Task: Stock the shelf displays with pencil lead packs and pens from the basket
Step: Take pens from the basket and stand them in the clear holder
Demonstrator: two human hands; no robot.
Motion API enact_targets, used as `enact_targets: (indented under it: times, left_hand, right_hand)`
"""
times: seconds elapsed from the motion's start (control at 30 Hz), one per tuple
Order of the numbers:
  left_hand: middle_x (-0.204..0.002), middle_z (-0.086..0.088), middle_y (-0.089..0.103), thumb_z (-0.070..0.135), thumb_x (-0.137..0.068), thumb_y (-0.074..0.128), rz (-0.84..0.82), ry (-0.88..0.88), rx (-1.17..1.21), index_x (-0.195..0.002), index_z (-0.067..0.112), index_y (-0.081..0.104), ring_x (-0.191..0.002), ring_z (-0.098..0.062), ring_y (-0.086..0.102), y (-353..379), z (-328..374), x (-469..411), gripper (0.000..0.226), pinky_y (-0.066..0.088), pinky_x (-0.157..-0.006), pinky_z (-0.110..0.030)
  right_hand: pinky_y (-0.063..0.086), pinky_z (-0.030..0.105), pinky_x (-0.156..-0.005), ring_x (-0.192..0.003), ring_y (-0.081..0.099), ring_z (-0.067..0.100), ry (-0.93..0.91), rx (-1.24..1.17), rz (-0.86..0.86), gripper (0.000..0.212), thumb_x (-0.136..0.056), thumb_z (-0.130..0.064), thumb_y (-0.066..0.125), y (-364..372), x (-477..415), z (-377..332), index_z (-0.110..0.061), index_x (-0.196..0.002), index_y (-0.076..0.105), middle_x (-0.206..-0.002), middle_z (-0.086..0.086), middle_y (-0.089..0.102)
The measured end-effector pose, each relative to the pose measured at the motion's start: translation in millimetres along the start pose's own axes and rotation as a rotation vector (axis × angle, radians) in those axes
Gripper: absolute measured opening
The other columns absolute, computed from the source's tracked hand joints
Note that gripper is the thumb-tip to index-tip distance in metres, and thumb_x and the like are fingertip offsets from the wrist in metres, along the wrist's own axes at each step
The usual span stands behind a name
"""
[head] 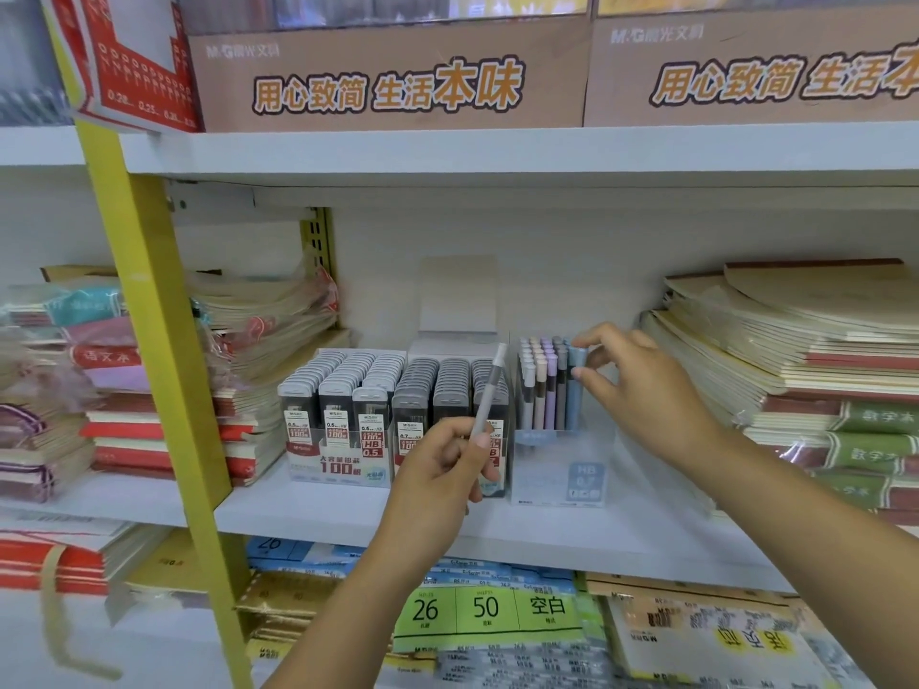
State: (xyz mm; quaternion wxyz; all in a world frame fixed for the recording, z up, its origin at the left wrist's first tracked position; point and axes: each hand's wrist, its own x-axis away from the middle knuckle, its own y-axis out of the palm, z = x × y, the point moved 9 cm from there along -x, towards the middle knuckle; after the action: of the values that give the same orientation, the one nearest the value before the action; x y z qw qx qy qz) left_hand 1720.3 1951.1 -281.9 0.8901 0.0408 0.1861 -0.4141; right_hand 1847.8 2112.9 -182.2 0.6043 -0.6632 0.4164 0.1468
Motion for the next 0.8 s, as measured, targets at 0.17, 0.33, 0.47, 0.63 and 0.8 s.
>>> enact_targets:
  times: [0.17, 0.33, 0.47, 0.63, 0.8]
  left_hand:
    - [-0.075, 0.006, 0.072, 0.027, -0.101, 0.056, -0.008, -0.013, 0.032, -0.102, 0.026, 0.066, -0.060, -0.004, 0.056, 1, 4, 3, 0.010, 0.046, -0.054, -0.018]
    - [-0.076, 0.005, 0.073, 0.028, -0.100, 0.058, -0.032, 0.002, 0.066, -0.102, 0.028, 0.067, -0.059, -0.005, 0.056, 8, 11, 7, 0.009, 0.045, -0.054, -0.018]
    - [-0.076, 0.004, 0.073, 0.029, -0.100, 0.060, -0.064, 0.037, 0.024, -0.097, 0.036, 0.068, -0.060, -0.007, 0.056, 19, 21, 8, 0.011, 0.046, -0.055, -0.020]
    - [-0.084, 0.019, 0.071, 0.035, -0.092, 0.069, 0.045, 0.149, -0.211, -0.096, 0.046, 0.069, -0.076, 0.000, 0.059, 21, 37, 6, 0.011, 0.048, -0.065, -0.018]
    - [-0.136, 0.005, 0.058, 0.058, -0.081, 0.068, 0.275, 0.523, -0.960, -0.137, 0.024, 0.055, -0.131, -0.018, 0.043, 15, 73, 3, 0.067, 0.031, -0.110, -0.035]
  right_hand:
    - [0.034, 0.029, -0.086, -0.113, 0.042, 0.022, 0.059, 0.181, -0.006, 0.024, -0.092, -0.027, 0.065, 5, -3, 0, -0.017, -0.113, 0.067, -0.110, 0.005, 0.060]
    - [0.038, 0.021, -0.085, -0.101, 0.048, 0.005, 0.102, -0.167, 0.143, 0.015, -0.096, -0.032, 0.054, -14, 17, -27, -0.027, -0.108, 0.062, -0.103, -0.012, 0.055]
    - [0.053, 0.031, -0.081, -0.088, 0.068, 0.008, 0.222, -0.837, -0.048, 0.022, -0.093, -0.028, 0.063, 2, 28, -52, -0.038, -0.112, 0.058, -0.091, -0.006, 0.073]
    - [0.055, 0.025, -0.060, -0.073, 0.072, 0.019, 0.182, -0.946, 0.101, 0.023, -0.092, -0.009, 0.062, -28, 25, -48, -0.028, -0.105, 0.057, -0.083, 0.007, 0.075]
    - [0.055, 0.025, -0.069, -0.087, 0.067, 0.014, 0.084, -0.700, 0.292, 0.033, -0.095, -0.012, 0.058, -63, 17, -25, -0.044, -0.101, 0.051, -0.090, 0.001, 0.067]
